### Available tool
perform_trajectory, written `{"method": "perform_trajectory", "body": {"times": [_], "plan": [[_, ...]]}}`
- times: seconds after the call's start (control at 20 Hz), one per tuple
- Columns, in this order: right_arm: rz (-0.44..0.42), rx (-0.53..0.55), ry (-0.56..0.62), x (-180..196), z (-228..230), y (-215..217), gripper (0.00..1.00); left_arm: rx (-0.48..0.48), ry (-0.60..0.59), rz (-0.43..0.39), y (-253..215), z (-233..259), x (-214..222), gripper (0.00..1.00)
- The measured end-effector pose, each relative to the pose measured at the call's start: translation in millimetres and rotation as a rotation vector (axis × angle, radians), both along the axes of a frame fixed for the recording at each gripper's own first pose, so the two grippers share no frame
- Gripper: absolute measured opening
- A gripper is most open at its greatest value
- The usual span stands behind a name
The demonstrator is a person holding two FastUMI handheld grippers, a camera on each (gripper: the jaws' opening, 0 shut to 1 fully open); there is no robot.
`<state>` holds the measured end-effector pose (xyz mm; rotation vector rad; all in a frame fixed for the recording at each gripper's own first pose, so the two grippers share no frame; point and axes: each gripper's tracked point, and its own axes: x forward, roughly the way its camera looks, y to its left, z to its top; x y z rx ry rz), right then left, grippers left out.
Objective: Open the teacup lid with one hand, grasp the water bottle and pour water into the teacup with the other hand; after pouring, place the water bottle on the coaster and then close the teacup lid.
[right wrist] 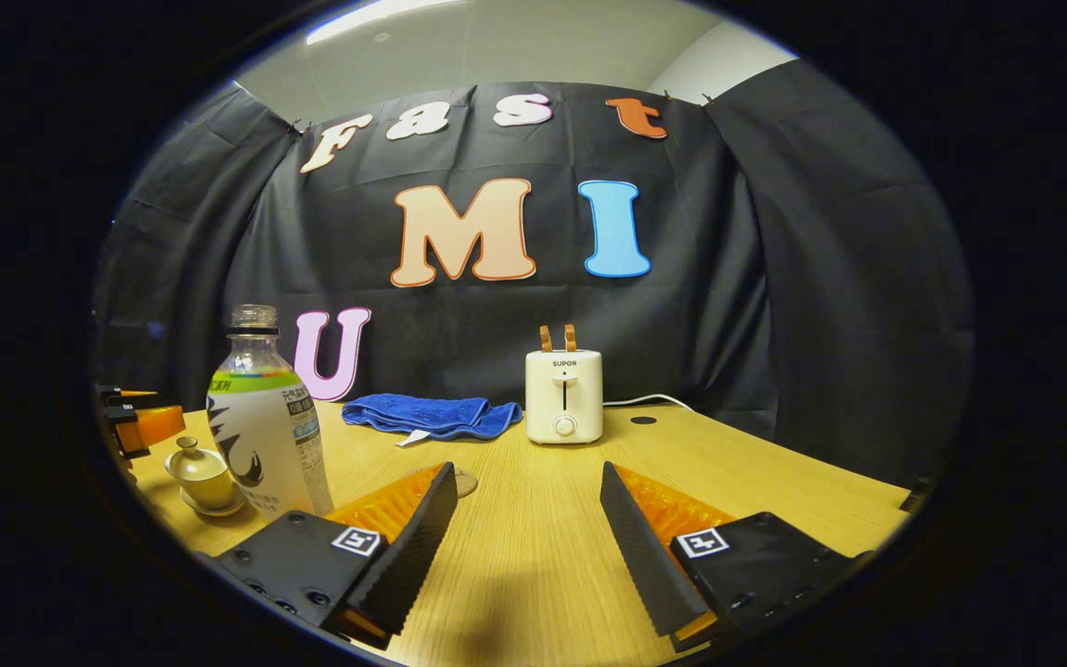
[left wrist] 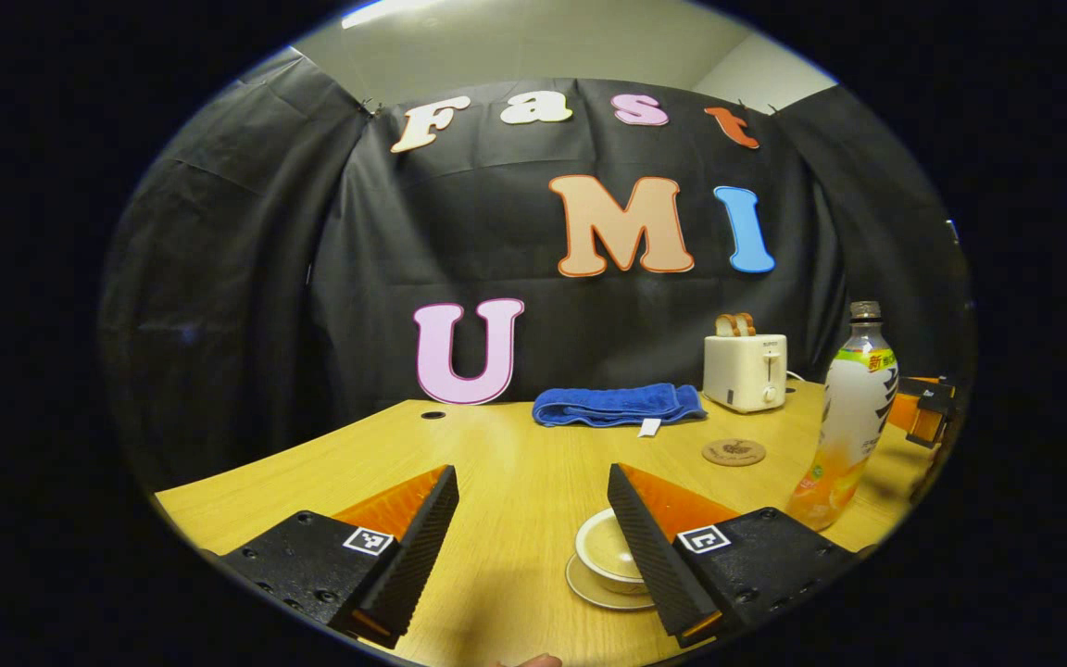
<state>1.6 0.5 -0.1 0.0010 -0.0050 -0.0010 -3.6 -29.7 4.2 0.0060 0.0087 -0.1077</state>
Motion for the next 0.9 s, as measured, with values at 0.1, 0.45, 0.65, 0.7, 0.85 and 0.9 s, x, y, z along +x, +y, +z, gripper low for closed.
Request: {"method": "perform_trajectory", "body": {"times": [0.1, 0.45, 0.65, 0.7, 0.85, 0.9], "plan": [[0.005, 0.001, 0.01, 2, -2, 1, 0.98, 0.004, 0.006, -0.035, -10, 4, 1, 0.95], [-0.001, 0.001, 0.009, 1, -1, -1, 0.99, 0.017, 0.092, -0.142, -44, -11, 0, 0.95], [-0.001, 0.002, 0.01, 2, -1, -1, 0.96, 0.036, 0.144, -0.164, -50, -21, 2, 0.93], [-0.001, 0.001, 0.01, 2, -2, -1, 0.96, 0.045, 0.155, -0.164, -49, -22, 3, 0.92], [-0.001, 0.001, 0.009, 2, -2, -1, 0.96, 0.071, 0.192, -0.183, -54, -30, 3, 0.87], [-0.001, 0.001, 0.009, 2, -2, -1, 0.96, 0.077, 0.2, -0.193, -57, -31, 2, 0.86]]}}
